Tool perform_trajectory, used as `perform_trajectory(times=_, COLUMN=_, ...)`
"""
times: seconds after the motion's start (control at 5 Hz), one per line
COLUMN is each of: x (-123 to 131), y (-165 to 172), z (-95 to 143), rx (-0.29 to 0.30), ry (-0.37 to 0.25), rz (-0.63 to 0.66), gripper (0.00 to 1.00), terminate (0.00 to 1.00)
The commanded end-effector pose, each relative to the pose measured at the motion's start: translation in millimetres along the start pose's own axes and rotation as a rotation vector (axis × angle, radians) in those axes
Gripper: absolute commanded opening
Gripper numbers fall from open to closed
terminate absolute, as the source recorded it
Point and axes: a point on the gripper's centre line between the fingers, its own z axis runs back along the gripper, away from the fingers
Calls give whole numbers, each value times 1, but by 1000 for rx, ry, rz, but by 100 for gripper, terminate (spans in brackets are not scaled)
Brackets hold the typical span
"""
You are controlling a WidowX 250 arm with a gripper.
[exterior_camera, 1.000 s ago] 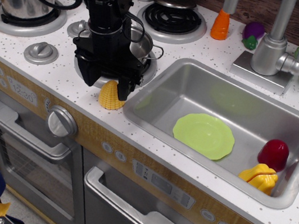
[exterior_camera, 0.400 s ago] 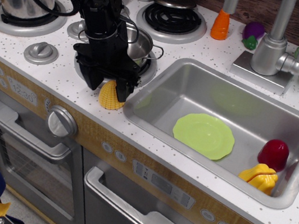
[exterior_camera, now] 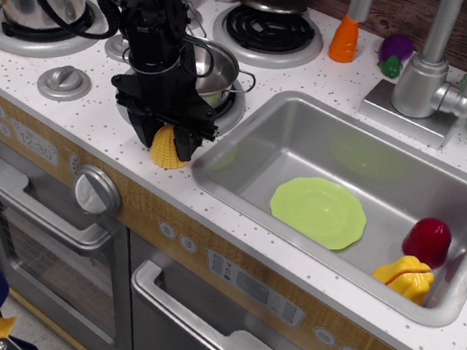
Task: Put corn in pan which is on stove
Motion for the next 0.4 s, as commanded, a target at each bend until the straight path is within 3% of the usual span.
perform_trajectory(times=0.0, x=23, y=-10, z=45, rx=113, ry=0, rz=-92, gripper=0, terminate=0)
perform_trajectory(times=0.2, x=30, y=-6, z=68, rx=149, ry=45, rz=-113, gripper=0, terminate=0)
